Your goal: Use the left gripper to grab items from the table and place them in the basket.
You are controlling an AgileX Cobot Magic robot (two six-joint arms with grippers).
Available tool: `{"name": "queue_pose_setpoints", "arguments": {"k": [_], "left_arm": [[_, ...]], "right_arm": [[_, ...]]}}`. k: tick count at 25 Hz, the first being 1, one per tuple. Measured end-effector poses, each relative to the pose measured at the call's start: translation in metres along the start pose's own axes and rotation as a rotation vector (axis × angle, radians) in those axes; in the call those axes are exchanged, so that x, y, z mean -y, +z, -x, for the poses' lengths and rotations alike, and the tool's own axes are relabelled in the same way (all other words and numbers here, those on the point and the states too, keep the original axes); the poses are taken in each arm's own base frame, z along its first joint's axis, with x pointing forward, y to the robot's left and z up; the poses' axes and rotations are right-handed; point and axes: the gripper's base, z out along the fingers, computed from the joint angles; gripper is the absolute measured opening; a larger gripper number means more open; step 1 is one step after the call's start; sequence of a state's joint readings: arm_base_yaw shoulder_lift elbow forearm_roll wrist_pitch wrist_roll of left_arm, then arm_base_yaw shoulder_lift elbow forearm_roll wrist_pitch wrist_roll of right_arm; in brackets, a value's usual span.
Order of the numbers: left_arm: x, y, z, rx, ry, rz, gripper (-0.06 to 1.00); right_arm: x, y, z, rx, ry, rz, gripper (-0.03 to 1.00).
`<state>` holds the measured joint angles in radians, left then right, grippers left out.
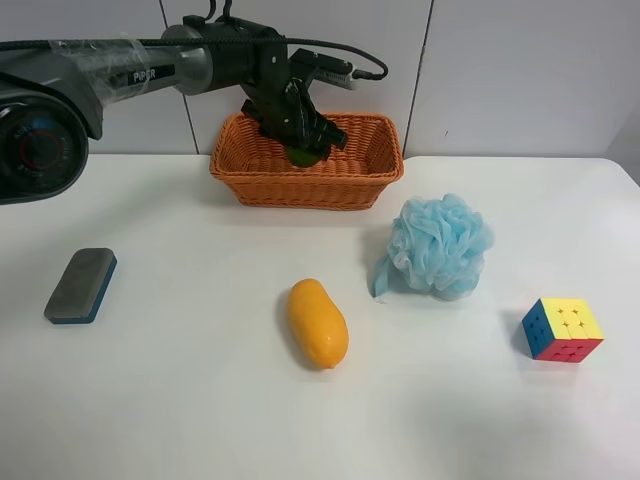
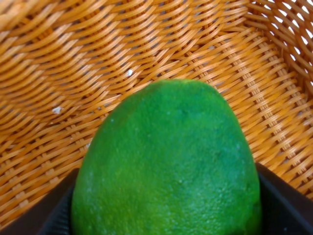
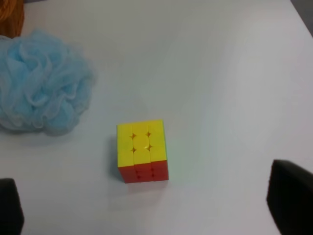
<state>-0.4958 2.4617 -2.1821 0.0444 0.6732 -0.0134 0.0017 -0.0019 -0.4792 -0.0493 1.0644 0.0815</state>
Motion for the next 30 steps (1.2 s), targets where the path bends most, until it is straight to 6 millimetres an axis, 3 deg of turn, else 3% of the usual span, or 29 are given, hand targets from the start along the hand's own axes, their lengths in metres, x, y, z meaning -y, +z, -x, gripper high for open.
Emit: {"name": "queue_pose_setpoints", "arguments": {"k": [5, 6, 8, 10, 16, 20, 27, 30], "left_arm": [[0.000, 0.003, -0.001, 0.009, -0.001, -0.002, 0.62], [0.000, 0.003, 0.000, 0.013, -0.002, -0.002, 0.67], [-0.003, 0.003, 0.000, 0.015, -0.011, 0.000, 0.87], [-0.007, 0.003, 0.000, 0.015, -0.022, 0.000, 0.95], [-0.018, -0.003, -0.002, -0.032, -0.063, -0.004, 0.99], [-0.021, -0.038, 0.009, -0.076, -0.067, -0.002, 0.99], [-0.032, -0.131, 0.024, -0.212, -0.080, 0.012, 0.99], [-0.036, -0.169, 0.032, -0.187, -0.052, 0.016, 0.99]], "right_arm": [[0.000, 0.000, 0.000, 0.000, 0.000, 0.000, 0.99], [0.000, 0.000, 0.000, 0.000, 0.000, 0.000, 0.99], [0.000, 0.000, 0.000, 0.000, 0.000, 0.000, 0.99], [0.000, 0.000, 0.000, 0.000, 0.000, 0.000, 0.99], [0.000, 0.000, 0.000, 0.000, 0.000, 0.000, 0.99], [0.000, 0.000, 0.000, 0.000, 0.000, 0.000, 0.99], [0.000, 0.000, 0.000, 0.000, 0.000, 0.000, 0.99], [0.000, 0.000, 0.000, 0.000, 0.000, 0.000, 0.99]]}}
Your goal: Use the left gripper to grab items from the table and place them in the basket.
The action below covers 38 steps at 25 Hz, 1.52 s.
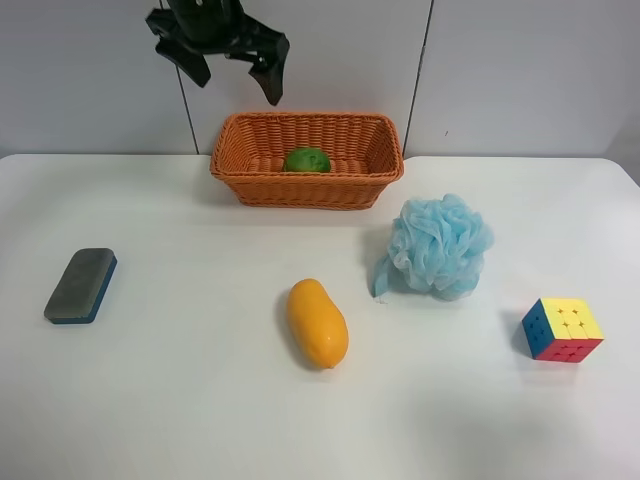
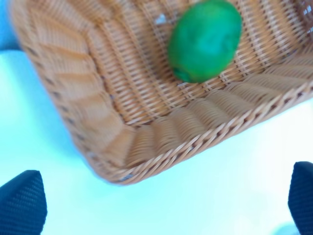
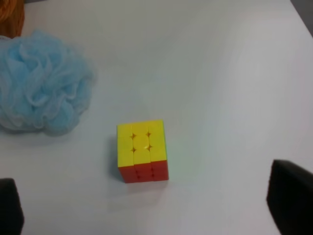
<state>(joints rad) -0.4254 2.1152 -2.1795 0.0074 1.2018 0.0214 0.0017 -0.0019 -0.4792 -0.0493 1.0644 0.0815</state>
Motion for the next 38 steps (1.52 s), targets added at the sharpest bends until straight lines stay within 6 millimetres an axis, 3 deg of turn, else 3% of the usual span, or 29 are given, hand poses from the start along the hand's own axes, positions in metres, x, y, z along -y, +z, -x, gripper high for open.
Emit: {"name": "queue_pose_setpoints", "arguments": {"k": [3, 7, 11, 17, 23, 28, 32, 38], "left_arm": [[-0.001, -0.034, -0.006, 0.033, 0.037, 0.002, 0.99], [-0.001, -0.065, -0.035, -0.003, 0.048, 0.001, 0.99], [0.000, -0.099, -0.085, -0.051, 0.048, -0.002, 0.99], [0.003, -0.153, -0.182, -0.011, 0.038, 0.000, 0.99], [0.005, -0.179, -0.276, 0.040, 0.002, 0.007, 0.99], [0.005, -0.190, -0.333, 0.134, -0.007, 0.015, 0.99], [0.002, -0.189, -0.366, 0.203, -0.080, 0.063, 0.99], [0.001, -0.181, -0.398, 0.351, -0.214, 0.162, 0.99]], "right_arm": [[0.000, 0.000, 0.000, 0.000, 0.000, 0.000, 0.99], [0.000, 0.000, 0.000, 0.000, 0.000, 0.000, 0.99], [0.000, 0.000, 0.000, 0.000, 0.000, 0.000, 0.99], [0.000, 0.000, 0.000, 0.000, 0.000, 0.000, 0.99], [0.000, 0.000, 0.000, 0.000, 0.000, 0.000, 0.99], [0.000, 0.000, 0.000, 0.000, 0.000, 0.000, 0.99], [0.000, 0.000, 0.000, 0.000, 0.000, 0.000, 0.99], [0.000, 0.000, 0.000, 0.000, 0.000, 0.000, 0.99]]}}
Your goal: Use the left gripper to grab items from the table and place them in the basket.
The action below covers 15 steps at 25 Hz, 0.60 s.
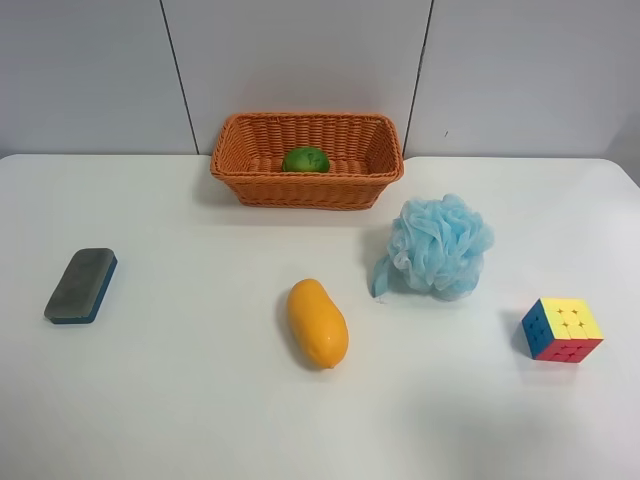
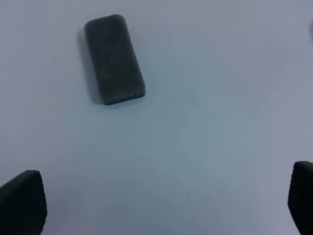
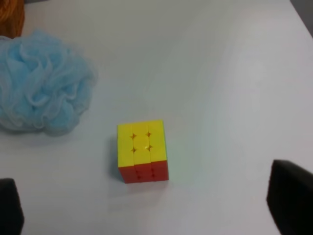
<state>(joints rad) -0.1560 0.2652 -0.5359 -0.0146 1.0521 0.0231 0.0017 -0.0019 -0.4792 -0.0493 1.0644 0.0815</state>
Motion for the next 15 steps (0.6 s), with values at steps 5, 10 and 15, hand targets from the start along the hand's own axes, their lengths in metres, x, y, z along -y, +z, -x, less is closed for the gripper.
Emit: {"name": "queue_pose_setpoints", "arguments": {"k": [5, 10, 15], "left_arm": [[0.000, -0.013, -0.015, 0.108, -0.042, 0.066, 0.99], [0.002, -0.027, -0.027, 0.219, -0.063, 0.111, 0.99], [0.002, -0.029, -0.029, 0.242, -0.066, 0.123, 0.99]], "right_arm": [[0.000, 0.000, 0.000, 0.000, 0.000, 0.000, 0.99], [0.000, 0.000, 0.000, 0.000, 0.000, 0.000, 0.99], [0.000, 0.000, 0.000, 0.000, 0.000, 0.000, 0.99]]}}
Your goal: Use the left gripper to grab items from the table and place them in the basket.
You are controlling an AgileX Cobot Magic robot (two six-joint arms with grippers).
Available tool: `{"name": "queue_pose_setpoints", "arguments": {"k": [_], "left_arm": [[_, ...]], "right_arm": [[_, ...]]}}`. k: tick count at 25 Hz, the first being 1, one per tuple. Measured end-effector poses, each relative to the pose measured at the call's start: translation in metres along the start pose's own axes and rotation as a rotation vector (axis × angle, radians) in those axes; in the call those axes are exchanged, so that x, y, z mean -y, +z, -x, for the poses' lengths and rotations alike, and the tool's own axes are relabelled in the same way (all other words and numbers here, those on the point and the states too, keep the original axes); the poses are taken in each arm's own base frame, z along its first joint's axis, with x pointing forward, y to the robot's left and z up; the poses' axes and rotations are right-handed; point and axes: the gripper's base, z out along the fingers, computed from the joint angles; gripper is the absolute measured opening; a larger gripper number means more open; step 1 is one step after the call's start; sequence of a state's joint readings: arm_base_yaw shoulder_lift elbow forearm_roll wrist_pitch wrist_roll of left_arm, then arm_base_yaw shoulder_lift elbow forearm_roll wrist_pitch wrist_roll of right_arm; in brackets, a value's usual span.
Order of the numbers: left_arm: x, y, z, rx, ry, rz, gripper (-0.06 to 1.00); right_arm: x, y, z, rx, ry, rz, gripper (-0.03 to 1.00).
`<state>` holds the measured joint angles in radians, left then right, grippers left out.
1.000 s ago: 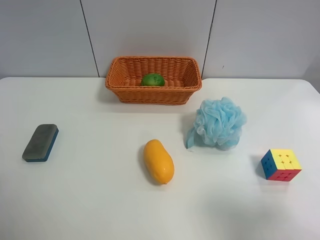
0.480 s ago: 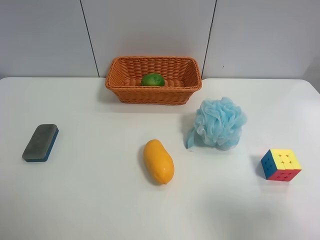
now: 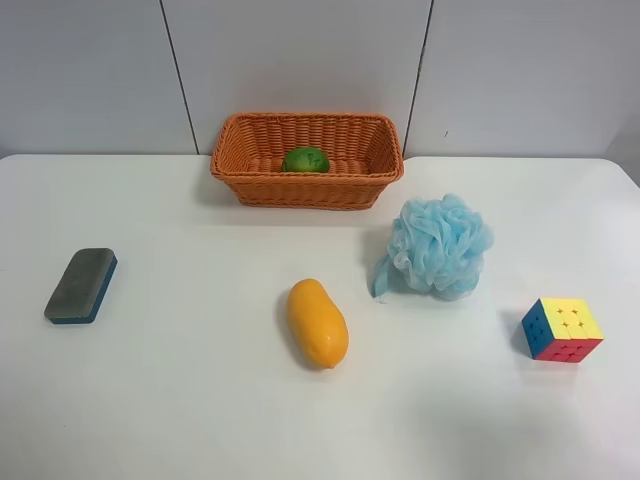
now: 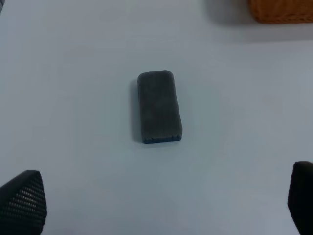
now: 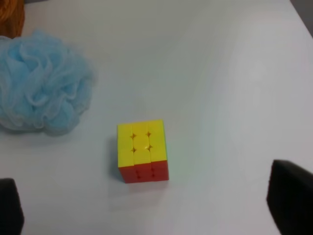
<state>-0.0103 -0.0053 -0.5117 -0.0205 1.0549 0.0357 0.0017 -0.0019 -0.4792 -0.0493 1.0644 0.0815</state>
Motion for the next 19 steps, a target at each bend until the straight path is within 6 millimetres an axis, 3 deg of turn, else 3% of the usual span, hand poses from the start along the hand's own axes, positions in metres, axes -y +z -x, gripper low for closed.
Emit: {"name": "queue_pose_setpoints", "arguments": {"k": [19], "left_arm": [[0.0000, 0.0000, 0.0000, 0.000, 0.002, 0.000, 0.99]], "right_arm": [[0.0000, 0.0000, 0.0000, 0.000, 0.000, 0.000, 0.99]]}}
